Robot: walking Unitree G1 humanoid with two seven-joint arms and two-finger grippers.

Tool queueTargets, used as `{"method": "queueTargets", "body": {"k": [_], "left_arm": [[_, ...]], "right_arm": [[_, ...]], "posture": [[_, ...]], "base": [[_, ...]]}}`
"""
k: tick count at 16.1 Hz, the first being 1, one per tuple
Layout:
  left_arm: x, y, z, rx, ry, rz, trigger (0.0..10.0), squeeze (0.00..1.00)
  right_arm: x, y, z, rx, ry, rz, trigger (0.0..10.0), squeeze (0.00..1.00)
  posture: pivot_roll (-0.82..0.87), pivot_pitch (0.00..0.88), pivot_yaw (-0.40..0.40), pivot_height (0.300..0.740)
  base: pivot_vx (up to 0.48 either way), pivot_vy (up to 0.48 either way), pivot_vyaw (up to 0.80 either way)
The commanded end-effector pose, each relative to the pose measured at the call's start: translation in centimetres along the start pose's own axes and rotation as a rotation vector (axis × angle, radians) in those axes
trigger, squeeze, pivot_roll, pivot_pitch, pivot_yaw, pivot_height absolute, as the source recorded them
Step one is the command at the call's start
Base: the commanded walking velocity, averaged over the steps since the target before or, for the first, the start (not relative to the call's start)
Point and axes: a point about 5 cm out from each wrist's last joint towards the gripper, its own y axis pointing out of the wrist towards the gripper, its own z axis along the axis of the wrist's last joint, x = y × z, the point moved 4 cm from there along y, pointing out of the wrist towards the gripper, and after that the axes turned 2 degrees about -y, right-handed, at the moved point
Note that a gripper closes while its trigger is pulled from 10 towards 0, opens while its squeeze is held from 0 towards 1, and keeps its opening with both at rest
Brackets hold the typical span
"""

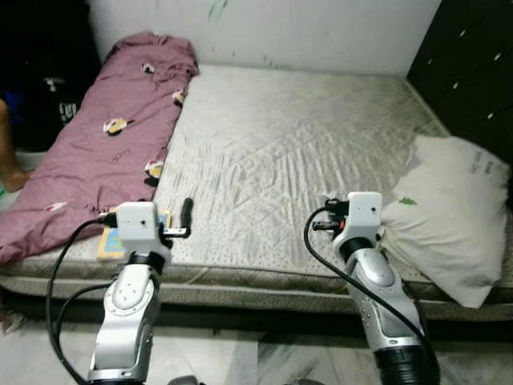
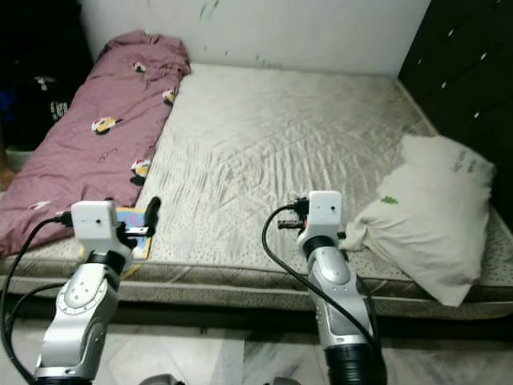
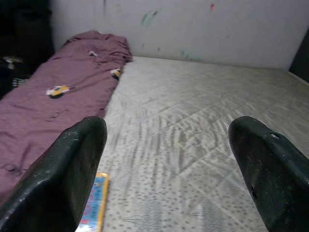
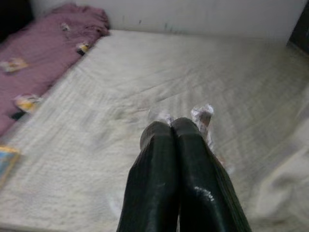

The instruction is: Clean up the room

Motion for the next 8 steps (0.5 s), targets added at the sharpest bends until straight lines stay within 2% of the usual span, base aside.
{"method": "queueTargets", "body": {"k": [1, 2, 4, 6, 8], "left_arm": [[0.0, -0.1, 0.5, 0.02, 0.0, -0.012, 10.0, 0.0], [0.0, -0.1, 0.5, 0.02, -0.001, -0.013, 10.0, 0.0], [0.0, -0.1, 0.5, 0.017, -0.001, -0.016, 10.0, 0.0], [0.0, -0.2, 0.4, 0.011, 0.002, -0.02, 10.0, 0.0], [-0.1, -0.2, 0.3, 0.003, 0.011, -0.015, 10.0, 0.0]], "right_arm": [[0.0, -0.3, 2.3, 0.104, -0.138, -0.026, 10.0, 0.0], [0.0, -0.4, 2.5, 0.119, -0.186, -0.035, 10.0, 0.0], [0.6, -0.6, 5.8, 0.251, -0.461, -0.091, 10.0, 0.0], [-0.1, -1.0, 7.4, 0.291, -0.58, -0.077, 10.0, 0.0], [-0.5, -1.5, 9.1, 0.284, -0.631, -0.075, 10.0, 0.0]], "posture": [[0.03, 0.0, -0.032, 0.74], [0.03, 0.0, -0.032, 0.74], [0.03, 0.0, -0.032, 0.74], [0.03, 0.0, -0.032, 0.74], [0.03, 0.0, -0.03, 0.74]], "base": [[0.292, 0.0, 0.0], [0.292, 0.0, 0.0], [0.289, 0.0, 0.0], [0.268, 0.0, 0.0], [0.0, 0.0, 0.0]]}}
